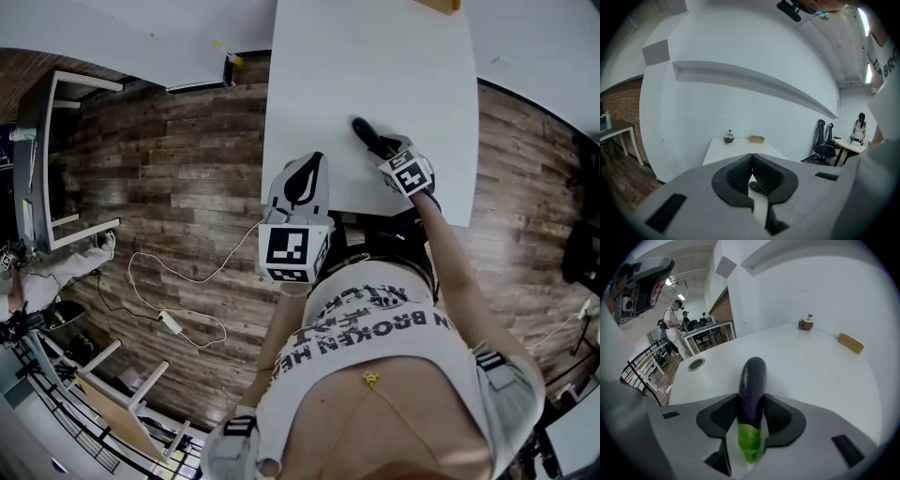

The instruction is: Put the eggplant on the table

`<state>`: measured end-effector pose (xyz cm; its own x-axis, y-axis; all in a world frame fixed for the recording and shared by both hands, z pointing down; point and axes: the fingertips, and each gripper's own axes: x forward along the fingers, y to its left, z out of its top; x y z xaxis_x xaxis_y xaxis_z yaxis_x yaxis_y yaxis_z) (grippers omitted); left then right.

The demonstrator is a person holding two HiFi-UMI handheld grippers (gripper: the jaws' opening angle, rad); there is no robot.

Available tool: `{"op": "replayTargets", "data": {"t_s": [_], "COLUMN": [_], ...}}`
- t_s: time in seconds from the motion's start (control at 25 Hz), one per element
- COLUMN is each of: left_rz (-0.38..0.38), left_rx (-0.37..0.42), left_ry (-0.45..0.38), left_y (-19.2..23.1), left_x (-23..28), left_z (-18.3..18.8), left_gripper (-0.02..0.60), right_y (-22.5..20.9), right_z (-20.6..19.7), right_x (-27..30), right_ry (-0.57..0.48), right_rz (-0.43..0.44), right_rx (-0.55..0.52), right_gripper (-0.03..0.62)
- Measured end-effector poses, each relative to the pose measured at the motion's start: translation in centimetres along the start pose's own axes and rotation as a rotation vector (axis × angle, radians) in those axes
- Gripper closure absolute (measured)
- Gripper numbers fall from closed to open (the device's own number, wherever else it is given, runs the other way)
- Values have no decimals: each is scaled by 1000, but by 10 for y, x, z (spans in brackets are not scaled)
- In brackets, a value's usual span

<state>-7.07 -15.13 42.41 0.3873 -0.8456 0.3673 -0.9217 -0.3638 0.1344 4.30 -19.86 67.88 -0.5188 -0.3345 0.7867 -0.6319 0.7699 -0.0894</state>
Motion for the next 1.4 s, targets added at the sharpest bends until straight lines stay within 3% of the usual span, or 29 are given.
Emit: {"op": "replayTargets", "data": {"t_s": [1.4], "left_rz": [5], "left_rx": [5], "left_ry": [-14], "left_y": [2], "left_x": [-7], "left_z": [3], "left_gripper": [575], "right_y": [3], "right_z": [-1], "right_x": [2], "right_ry": [23], "right_rz": [1], "right_rx": [-16], "right_gripper": [406]}}
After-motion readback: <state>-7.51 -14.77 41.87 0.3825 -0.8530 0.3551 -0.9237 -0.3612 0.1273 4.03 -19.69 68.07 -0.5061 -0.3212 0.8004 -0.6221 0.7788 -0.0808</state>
